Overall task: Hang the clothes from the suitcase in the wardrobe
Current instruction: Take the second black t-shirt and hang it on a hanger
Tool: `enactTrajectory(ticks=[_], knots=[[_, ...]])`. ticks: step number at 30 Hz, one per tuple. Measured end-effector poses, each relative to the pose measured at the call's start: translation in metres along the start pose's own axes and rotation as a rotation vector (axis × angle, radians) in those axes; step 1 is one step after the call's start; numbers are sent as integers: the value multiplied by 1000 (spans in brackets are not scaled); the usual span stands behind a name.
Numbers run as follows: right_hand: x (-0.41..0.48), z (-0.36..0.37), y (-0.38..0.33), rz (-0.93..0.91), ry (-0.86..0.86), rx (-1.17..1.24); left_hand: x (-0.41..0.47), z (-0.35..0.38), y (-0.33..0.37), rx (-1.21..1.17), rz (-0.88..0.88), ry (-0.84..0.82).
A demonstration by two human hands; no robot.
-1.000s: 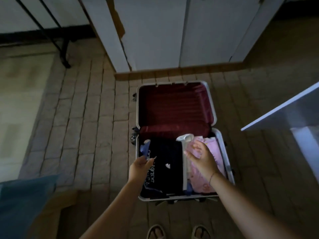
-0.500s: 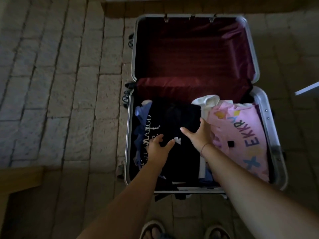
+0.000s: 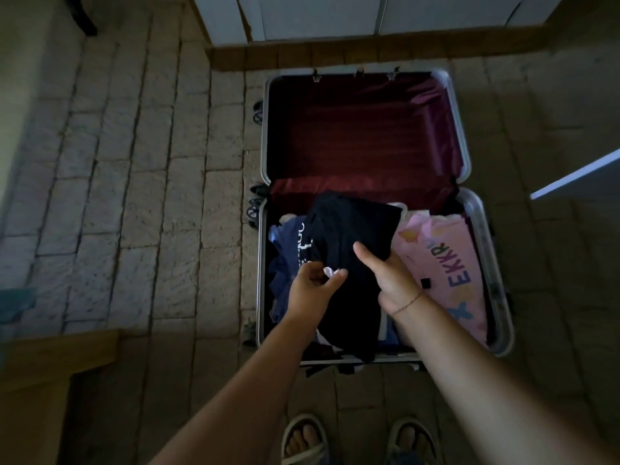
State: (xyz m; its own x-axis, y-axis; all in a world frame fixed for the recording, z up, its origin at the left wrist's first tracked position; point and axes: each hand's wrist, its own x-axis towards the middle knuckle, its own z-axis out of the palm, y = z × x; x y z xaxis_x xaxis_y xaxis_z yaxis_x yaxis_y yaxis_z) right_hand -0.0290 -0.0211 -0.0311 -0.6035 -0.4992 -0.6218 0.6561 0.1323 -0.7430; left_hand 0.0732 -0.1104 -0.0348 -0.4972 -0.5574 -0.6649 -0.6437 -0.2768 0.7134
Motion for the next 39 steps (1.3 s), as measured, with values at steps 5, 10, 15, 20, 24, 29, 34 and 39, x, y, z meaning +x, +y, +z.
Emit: enactTrajectory(ticks=[5,10,15,20,24,29,34,39], knots=[[-61,23,-95,14,60,62,-71,-21,104,-26,98,-105],[-139,42,-212,-33,-30,-16,-158,-56,243,-44,221,-270],[-222,57,-338,-245,-55,-236,-245,-98,379,9,333,-414],[-305,72,-472,-568,86,-321,-340,-134,505,152,461,-553],[-388,88,-576,-614,17,-579,-416,-155,585,366,592,-661],[-467,102,-651,-457,-290,-527,-491,-173,648,539,709,-708],[-515,109,-670,-534,-252,-339,-519,-183,671,640,793,-625],[-540,129,-687,-744,-31,-72,-515,-190,669,907,985,-410]])
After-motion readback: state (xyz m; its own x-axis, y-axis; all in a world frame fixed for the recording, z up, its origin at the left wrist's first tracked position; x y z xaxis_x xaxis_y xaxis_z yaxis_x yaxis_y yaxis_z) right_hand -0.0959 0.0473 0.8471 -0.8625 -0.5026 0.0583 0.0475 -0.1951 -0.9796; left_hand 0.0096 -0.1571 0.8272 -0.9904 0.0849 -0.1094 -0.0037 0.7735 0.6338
